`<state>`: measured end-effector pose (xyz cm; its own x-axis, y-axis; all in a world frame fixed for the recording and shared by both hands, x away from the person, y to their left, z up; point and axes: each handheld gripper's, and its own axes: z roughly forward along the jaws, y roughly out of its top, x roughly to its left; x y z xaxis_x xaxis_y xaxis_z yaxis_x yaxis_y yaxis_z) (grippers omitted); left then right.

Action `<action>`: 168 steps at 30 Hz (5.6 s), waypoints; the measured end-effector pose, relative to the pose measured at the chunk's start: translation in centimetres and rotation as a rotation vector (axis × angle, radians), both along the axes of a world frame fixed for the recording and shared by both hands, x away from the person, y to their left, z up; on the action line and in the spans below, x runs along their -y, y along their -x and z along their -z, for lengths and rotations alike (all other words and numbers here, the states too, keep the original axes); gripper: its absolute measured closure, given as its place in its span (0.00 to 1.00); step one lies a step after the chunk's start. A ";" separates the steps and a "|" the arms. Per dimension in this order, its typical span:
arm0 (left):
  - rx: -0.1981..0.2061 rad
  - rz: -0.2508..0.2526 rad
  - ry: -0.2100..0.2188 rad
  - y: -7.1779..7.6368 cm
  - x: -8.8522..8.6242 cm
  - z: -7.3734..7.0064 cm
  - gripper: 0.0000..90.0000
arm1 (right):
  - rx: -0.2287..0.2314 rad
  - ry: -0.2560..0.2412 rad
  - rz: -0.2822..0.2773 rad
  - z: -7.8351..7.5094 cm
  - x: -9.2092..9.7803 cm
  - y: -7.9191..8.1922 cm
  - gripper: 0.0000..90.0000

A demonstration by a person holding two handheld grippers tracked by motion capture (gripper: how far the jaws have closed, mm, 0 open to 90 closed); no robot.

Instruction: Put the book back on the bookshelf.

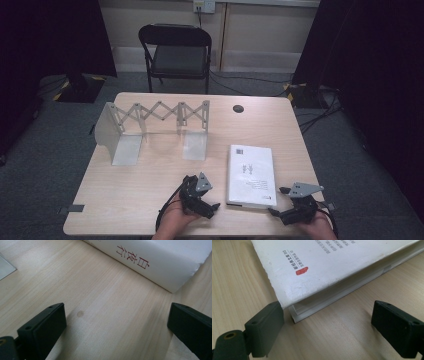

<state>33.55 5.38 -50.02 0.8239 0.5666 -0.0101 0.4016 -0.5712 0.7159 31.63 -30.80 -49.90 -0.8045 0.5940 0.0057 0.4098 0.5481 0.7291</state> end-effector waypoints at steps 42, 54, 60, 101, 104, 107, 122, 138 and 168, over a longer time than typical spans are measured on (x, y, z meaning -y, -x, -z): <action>-0.072 0.094 -0.011 1.1 2.5 -2.4 0.33 | -0.064 -0.049 0.015 -0.7 -1.7 0.9 0.42; -0.081 0.105 -0.011 1.0 4.3 -2.7 0.39 | -0.034 -0.016 0.004 -0.8 -1.9 1.2 0.47; -0.068 0.097 -0.025 0.7 4.8 -2.7 0.39 | -0.034 -0.024 0.028 -0.7 -1.6 1.1 0.53; -0.014 0.170 -0.075 0.3 7.7 -5.2 0.19 | -0.011 -0.078 0.034 -2.7 -1.6 1.3 0.58; -0.001 0.171 -0.082 0.1 8.9 -5.0 0.18 | -0.013 -0.082 0.033 -2.8 -1.6 1.2 0.58; 0.012 0.167 -0.092 0.0 9.3 -5.0 0.17 | -0.015 -0.082 0.036 -2.8 -1.6 1.2 0.58; 0.081 0.155 -0.200 -0.5 12.1 -4.8 0.07 | -0.019 -0.097 0.040 -3.0 -1.7 1.2 0.58; 0.120 0.153 -0.229 -0.3 12.8 -4.5 0.04 | -0.032 -0.106 0.047 -2.9 -1.7 1.2 0.57; 0.143 0.187 -0.221 0.0 12.9 -4.6 0.02 | -0.029 -0.108 0.059 -3.5 -2.2 0.8 0.57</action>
